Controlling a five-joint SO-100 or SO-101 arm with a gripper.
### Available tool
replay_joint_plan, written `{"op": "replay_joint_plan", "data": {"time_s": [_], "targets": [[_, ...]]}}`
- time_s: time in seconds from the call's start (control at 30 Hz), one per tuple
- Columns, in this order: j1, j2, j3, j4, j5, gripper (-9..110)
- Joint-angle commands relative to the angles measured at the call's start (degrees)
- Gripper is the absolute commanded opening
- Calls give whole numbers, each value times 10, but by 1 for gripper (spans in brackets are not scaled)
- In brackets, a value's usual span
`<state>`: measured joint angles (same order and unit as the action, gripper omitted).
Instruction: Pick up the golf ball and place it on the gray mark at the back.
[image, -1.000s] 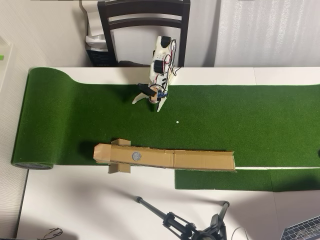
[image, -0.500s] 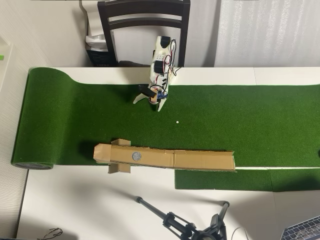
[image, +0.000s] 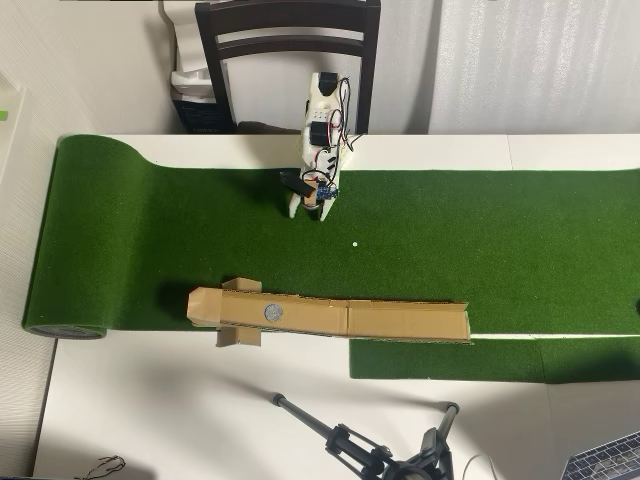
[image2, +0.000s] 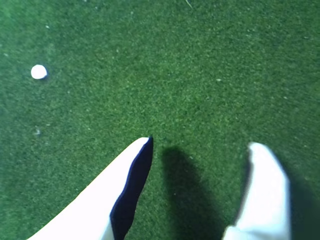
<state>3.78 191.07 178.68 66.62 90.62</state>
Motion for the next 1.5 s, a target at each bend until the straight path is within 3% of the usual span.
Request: {"op": "replay_joint_plan", "data": {"time_s": [0.0,0.3,1.47], "targets": [[-2,54,44,3,6,15],[0,54,44,3,6,0],[6,53,44,57,6,0]]}}
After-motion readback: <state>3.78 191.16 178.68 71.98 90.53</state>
